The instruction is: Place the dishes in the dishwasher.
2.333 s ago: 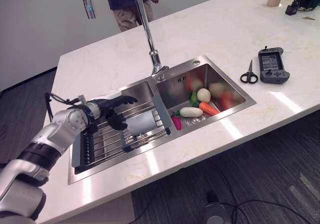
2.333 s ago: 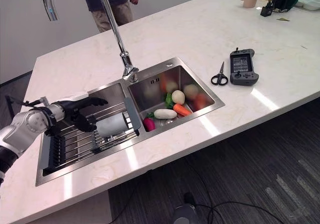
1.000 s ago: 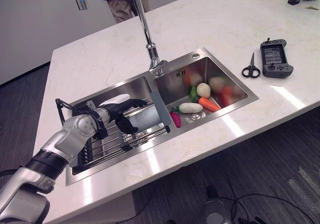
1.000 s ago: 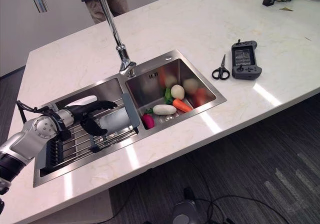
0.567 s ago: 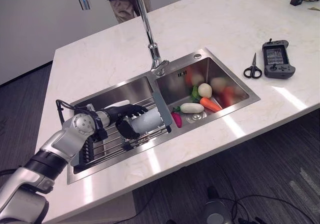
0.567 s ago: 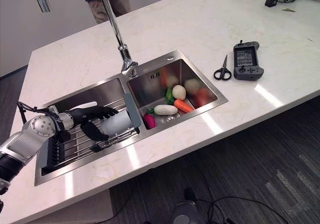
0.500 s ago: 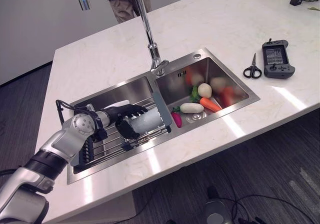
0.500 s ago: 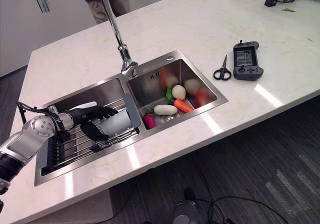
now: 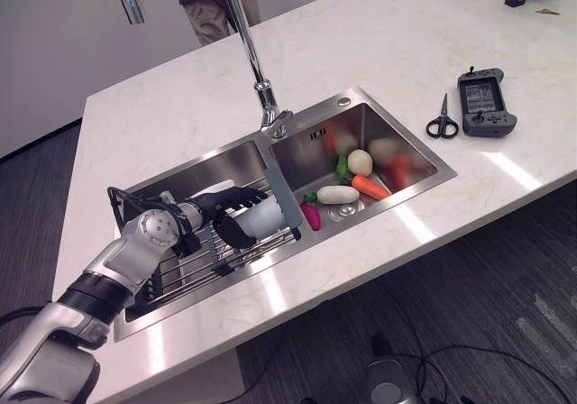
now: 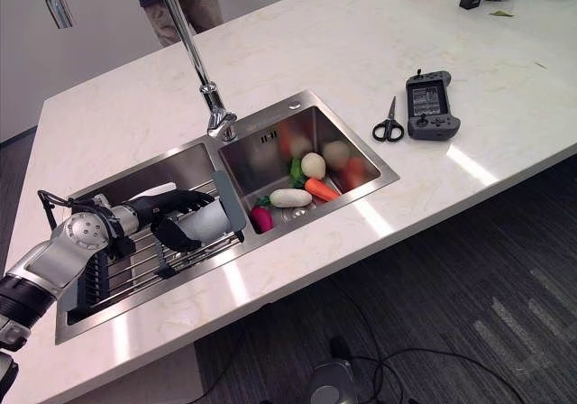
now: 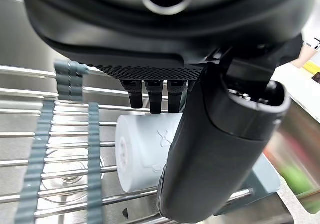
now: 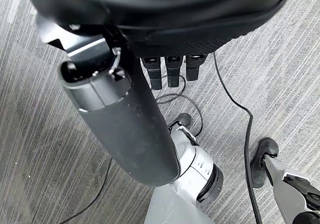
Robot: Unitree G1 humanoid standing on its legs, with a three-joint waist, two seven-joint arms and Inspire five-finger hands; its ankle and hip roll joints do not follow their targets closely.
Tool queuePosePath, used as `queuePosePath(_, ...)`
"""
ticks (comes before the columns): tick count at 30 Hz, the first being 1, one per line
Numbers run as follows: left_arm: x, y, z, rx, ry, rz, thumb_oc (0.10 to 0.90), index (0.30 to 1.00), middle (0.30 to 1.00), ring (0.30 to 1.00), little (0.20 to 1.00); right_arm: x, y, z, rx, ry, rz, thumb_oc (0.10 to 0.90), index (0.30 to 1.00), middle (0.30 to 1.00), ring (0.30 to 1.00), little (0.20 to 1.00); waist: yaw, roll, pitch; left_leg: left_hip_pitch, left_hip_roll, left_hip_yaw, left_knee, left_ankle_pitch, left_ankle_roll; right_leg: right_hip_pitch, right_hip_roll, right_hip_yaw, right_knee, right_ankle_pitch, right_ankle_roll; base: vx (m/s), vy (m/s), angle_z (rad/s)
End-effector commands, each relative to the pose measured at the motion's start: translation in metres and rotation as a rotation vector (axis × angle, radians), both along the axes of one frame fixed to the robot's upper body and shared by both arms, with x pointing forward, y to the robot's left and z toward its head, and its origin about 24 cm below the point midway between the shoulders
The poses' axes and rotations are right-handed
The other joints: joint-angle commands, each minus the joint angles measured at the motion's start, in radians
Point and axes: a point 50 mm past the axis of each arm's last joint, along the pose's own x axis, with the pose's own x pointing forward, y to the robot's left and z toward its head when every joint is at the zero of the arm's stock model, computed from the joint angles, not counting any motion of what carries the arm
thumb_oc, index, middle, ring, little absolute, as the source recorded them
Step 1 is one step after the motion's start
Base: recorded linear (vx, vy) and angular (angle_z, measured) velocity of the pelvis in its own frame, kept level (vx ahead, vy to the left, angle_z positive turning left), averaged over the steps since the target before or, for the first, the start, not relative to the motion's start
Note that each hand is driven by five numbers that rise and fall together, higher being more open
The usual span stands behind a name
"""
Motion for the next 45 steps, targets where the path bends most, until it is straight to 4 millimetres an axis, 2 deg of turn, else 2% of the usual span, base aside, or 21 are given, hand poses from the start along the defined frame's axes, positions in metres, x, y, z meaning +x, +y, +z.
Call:
queuePosePath(1,0.011,0.020,0.051,-0.059,-0.234,0.106,0.800,0.900,0.900,0.900,0.900,-0.011,-0.011,0.007,-0.048,-0.010,0.028,0.800,0.900,0.900,0.900,0.900,-0.023,0.011,-0.012,-0.113,0.077,-0.138,0.146,-0.122,-0.015,0.019,-0.042,-0.017,0.140,-0.180,0.086,0.00,0.000,0.00)
queuePosePath(9,0.010,0.015,0.040,-0.062,-0.186,0.079,0.800,0.900,0.900,0.900,0.900,-0.009,-0.015,0.010,-0.061,-0.027,0.041,0.800,0.900,0.900,0.900,0.900,-0.038,0.028,0.011,-0.116,0.073,-0.132,0.146,-0.118,-0.017,0.009,-0.045,-0.009,0.140,-0.178,0.086,0.00,0.006,-0.04)
queuePosePath(26,0.010,0.015,0.032,0.012,-0.096,0.065,0.800,0.900,0.900,0.900,0.900,-0.003,-0.024,0.016,-0.086,-0.052,0.059,0.800,0.900,0.900,0.900,0.900,-0.055,0.047,0.038,-0.123,0.065,-0.127,0.146,-0.113,-0.018,-0.002,-0.052,-0.003,0.140,-0.173,0.090,0.00,0.001,-0.01)
queuePosePath(27,0.010,0.015,0.031,0.042,-0.090,0.059,0.769,0.853,0.853,0.853,0.853,-0.002,-0.024,0.017,-0.088,-0.055,0.061,0.800,0.900,0.900,0.900,0.900,-0.056,0.048,0.039,-0.125,0.064,-0.126,0.146,-0.113,-0.018,-0.005,-0.054,-0.003,0.140,-0.172,0.091,0.00,0.000,0.00)
queuePosePath(29,0.010,0.016,0.028,0.067,-0.067,0.047,0.400,0.300,0.300,0.300,0.300,0.000,-0.025,0.018,-0.093,-0.064,0.066,0.800,0.900,0.900,0.900,0.900,-0.059,0.049,0.044,-0.129,0.064,-0.124,0.146,-0.111,-0.018,-0.009,-0.056,-0.003,0.140,-0.170,0.092,0.00,0.000,0.00)
queuePosePath(34,0.009,0.017,0.024,0.107,-0.026,0.027,0.400,0.300,0.300,0.300,0.300,0.003,-0.027,0.020,-0.101,-0.074,0.074,0.800,0.900,0.900,0.900,0.900,-0.062,0.052,0.048,-0.130,0.063,-0.123,0.146,-0.111,-0.020,-0.011,-0.056,-0.003,0.140,-0.169,0.094,-0.01,0.010,0.00)
queuePosePath(45,0.010,0.026,0.037,0.146,-0.110,0.063,0.400,0.300,0.300,0.300,0.300,0.000,-0.023,0.017,-0.098,-0.059,0.088,0.800,0.900,0.900,0.900,0.900,-0.046,0.044,0.021,-0.124,0.072,-0.127,0.146,-0.109,-0.021,0.005,-0.051,-0.019,0.140,-0.176,0.088,0.00,0.000,0.00)
